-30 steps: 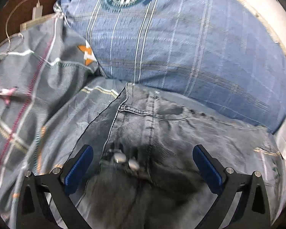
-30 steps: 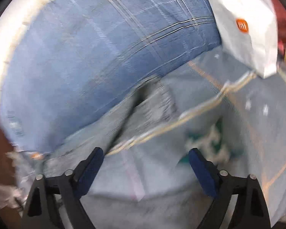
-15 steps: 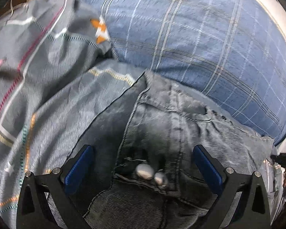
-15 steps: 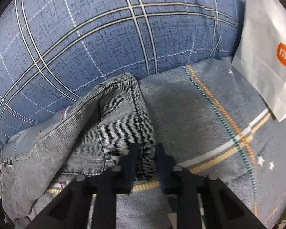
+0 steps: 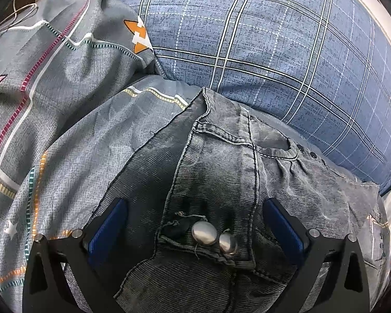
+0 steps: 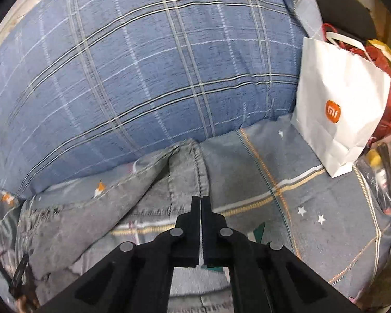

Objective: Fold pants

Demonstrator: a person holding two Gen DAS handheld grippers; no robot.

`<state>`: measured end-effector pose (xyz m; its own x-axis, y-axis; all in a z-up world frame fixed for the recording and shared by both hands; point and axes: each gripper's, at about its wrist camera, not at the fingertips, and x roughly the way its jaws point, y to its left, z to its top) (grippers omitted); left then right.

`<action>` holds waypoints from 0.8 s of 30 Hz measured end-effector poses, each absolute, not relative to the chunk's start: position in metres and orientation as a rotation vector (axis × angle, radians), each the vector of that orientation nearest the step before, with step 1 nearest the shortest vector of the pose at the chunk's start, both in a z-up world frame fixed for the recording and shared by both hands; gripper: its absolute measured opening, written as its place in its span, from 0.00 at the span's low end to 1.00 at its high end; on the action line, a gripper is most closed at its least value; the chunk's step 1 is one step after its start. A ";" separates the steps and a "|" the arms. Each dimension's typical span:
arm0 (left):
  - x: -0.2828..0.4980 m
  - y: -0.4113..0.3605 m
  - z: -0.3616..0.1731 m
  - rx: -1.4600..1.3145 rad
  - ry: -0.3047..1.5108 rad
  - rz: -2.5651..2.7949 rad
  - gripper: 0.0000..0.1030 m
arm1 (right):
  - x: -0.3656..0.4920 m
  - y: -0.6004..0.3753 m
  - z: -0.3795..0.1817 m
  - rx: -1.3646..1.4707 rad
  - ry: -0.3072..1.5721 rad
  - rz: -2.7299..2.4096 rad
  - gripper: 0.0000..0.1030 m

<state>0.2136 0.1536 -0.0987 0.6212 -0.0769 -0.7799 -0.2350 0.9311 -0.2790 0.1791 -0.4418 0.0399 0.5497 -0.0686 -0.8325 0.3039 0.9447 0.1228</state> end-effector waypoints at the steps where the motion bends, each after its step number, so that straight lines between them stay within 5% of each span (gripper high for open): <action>1: 0.213 0.153 -0.099 -0.372 0.901 0.095 1.00 | 0.181 -0.444 0.032 0.270 0.980 -0.204 0.25; 3: 0.213 0.152 -0.099 -0.364 0.897 0.095 1.00 | 0.187 -0.450 0.008 0.284 0.984 -0.238 0.66; 6: 0.212 0.152 -0.099 -0.363 0.897 0.090 1.00 | 0.202 -0.449 -0.024 0.295 1.026 -0.232 0.48; 9: 0.214 0.149 -0.100 -0.343 0.903 0.094 1.00 | 0.227 -0.439 -0.050 0.250 1.059 -0.237 0.47; 13: 0.216 0.147 -0.101 -0.325 0.908 0.086 1.00 | 0.241 -0.426 -0.070 0.191 1.108 -0.256 0.20; 24: 0.216 0.148 -0.101 -0.335 0.904 0.075 1.00 | 0.188 -0.400 0.047 0.174 1.003 -0.138 0.15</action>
<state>0.2155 0.1484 -0.1008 0.6197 -0.0762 -0.7812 -0.2037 0.9456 -0.2537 0.1877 -0.3997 0.0473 0.5310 -0.0350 -0.8466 0.1950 0.9774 0.0819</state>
